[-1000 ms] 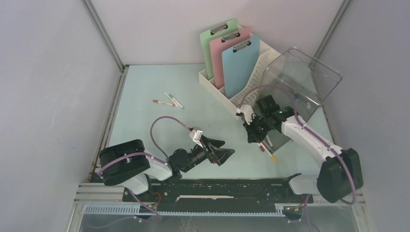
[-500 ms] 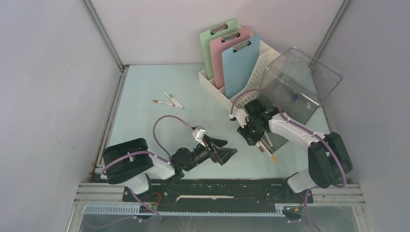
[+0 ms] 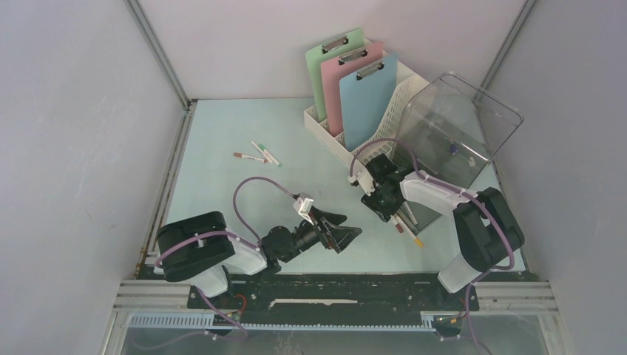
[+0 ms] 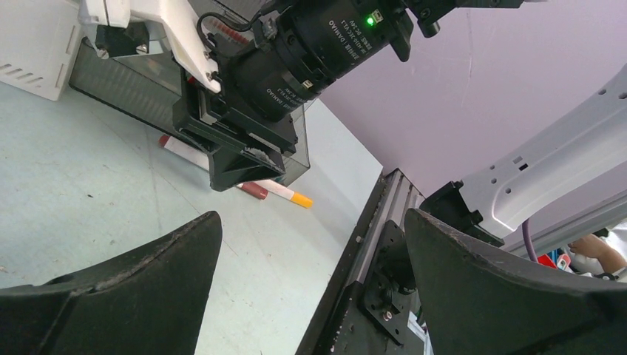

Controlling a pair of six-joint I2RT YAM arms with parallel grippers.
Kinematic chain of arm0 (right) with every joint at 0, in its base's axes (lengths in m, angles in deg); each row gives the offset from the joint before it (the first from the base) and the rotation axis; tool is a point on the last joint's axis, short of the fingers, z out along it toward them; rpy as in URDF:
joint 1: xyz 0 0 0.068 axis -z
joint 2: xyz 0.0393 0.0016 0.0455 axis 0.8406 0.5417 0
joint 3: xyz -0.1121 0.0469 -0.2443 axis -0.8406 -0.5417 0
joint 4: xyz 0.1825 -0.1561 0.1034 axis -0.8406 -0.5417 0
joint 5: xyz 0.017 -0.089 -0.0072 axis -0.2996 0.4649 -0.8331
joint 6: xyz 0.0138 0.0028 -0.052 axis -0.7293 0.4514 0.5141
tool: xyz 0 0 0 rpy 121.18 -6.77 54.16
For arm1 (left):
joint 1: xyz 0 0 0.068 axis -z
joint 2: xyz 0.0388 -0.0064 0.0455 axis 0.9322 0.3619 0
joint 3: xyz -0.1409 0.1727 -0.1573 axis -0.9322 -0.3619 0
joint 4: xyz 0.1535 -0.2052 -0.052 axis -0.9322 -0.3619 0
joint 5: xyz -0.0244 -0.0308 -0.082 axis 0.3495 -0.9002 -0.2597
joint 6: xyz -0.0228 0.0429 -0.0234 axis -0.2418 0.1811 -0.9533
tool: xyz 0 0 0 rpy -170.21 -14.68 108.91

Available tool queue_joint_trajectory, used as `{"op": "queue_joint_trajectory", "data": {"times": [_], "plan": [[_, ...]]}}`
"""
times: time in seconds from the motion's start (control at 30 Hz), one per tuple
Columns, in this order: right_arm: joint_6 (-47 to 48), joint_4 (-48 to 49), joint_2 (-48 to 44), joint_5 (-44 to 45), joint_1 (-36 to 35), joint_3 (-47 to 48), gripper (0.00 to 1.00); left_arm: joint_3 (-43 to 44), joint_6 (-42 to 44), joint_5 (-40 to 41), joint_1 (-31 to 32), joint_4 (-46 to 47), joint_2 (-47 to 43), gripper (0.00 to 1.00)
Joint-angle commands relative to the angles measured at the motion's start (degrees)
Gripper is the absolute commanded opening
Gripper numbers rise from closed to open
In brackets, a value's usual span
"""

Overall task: Organize the desk
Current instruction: Place the stationery in the drawer.

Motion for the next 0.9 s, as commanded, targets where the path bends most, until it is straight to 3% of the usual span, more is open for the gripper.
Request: {"op": "queue_joint_trajectory", "data": {"times": [0.0,0.43,0.87], "plan": [[-1.46,1.45,1.08,0.84,-0.27,-0.12,0.49,-0.63,0.66,0.93,-0.3,2.73,-0.8,1.0],[-1.59,0.22,3.56,-1.7,-1.18,0.28,0.4,-1.65,0.57,1.35,-0.3,3.37,-0.87,1.0],[-1.09,0.24,5.4,-0.95,-4.38,0.35,0.1,-2.41,0.57,1.64,-0.3,3.82,-1.8,1.0]]}}
